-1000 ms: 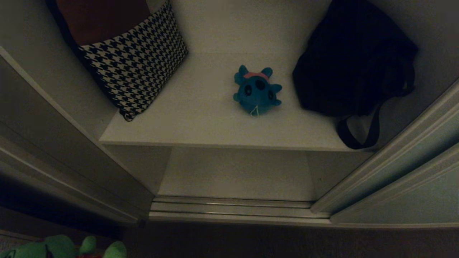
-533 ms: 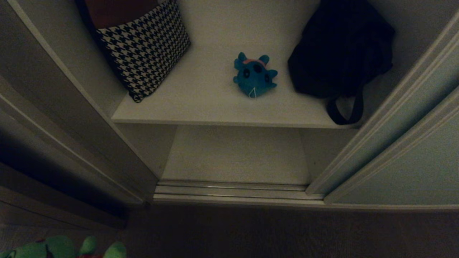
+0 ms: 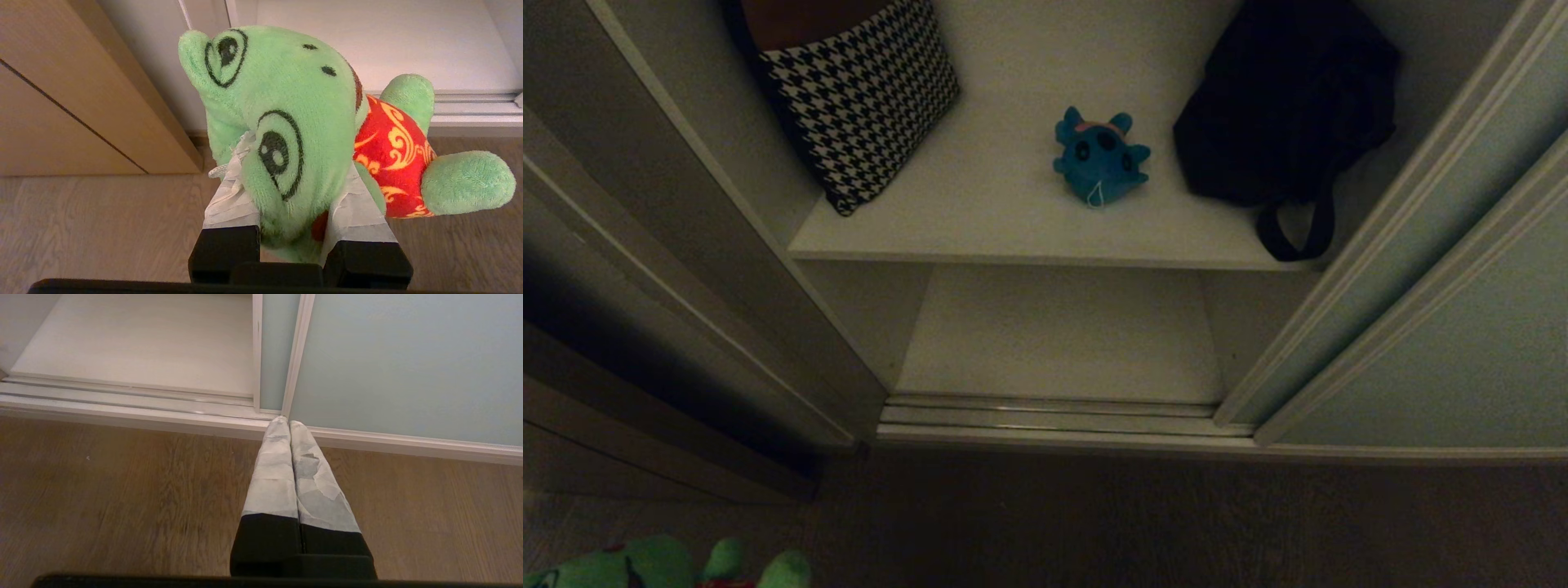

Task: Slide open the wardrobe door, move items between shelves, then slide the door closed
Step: Place the green doll on the lower shelf

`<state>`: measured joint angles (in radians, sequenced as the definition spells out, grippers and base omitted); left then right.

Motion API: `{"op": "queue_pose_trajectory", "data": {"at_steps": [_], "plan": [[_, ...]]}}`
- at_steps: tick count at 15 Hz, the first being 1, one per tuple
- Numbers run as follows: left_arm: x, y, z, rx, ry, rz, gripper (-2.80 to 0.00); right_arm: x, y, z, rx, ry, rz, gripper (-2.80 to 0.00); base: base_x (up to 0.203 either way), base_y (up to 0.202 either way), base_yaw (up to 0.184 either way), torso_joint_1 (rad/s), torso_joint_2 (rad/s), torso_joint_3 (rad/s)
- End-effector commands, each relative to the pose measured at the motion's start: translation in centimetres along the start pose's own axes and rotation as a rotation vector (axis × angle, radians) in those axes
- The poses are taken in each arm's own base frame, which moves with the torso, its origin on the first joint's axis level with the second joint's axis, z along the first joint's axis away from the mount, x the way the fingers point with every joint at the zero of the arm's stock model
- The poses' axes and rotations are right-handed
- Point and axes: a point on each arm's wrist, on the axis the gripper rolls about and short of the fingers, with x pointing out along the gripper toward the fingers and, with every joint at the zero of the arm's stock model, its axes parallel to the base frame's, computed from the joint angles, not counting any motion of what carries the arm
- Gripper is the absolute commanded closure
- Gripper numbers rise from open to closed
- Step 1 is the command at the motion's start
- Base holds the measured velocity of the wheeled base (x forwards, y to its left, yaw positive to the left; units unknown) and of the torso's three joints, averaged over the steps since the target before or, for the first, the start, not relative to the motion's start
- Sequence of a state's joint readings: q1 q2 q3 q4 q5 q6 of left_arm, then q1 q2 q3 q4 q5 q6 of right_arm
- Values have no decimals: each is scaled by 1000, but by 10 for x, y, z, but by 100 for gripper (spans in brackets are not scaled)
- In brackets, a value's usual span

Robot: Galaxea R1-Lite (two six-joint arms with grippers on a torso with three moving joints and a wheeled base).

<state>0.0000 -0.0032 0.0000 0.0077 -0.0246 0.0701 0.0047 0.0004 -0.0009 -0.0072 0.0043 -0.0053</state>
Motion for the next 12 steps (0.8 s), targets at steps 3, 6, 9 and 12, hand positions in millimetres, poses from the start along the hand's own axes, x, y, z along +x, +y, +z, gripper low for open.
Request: {"op": "queue_pose_trajectory", "data": {"at_steps": [3,6,9,12], "plan": [[0,0,0,-6,2,1,0,0,0,0,-1,-2,2,0,0,0,0,0,0,0],[0,0,0,-13,1,2,0,0,0,0,-1,-2,2,0,0,0,0,0,0,0],[0,0,0,-27,0,2,0,0,0,0,-1,-1,1,0,0,0,0,-2,-1,-15],[0,0,1,-30,-1,2,0,0,0,0,-1,-2,1,0,0,0,0,2,0,-138]]}}
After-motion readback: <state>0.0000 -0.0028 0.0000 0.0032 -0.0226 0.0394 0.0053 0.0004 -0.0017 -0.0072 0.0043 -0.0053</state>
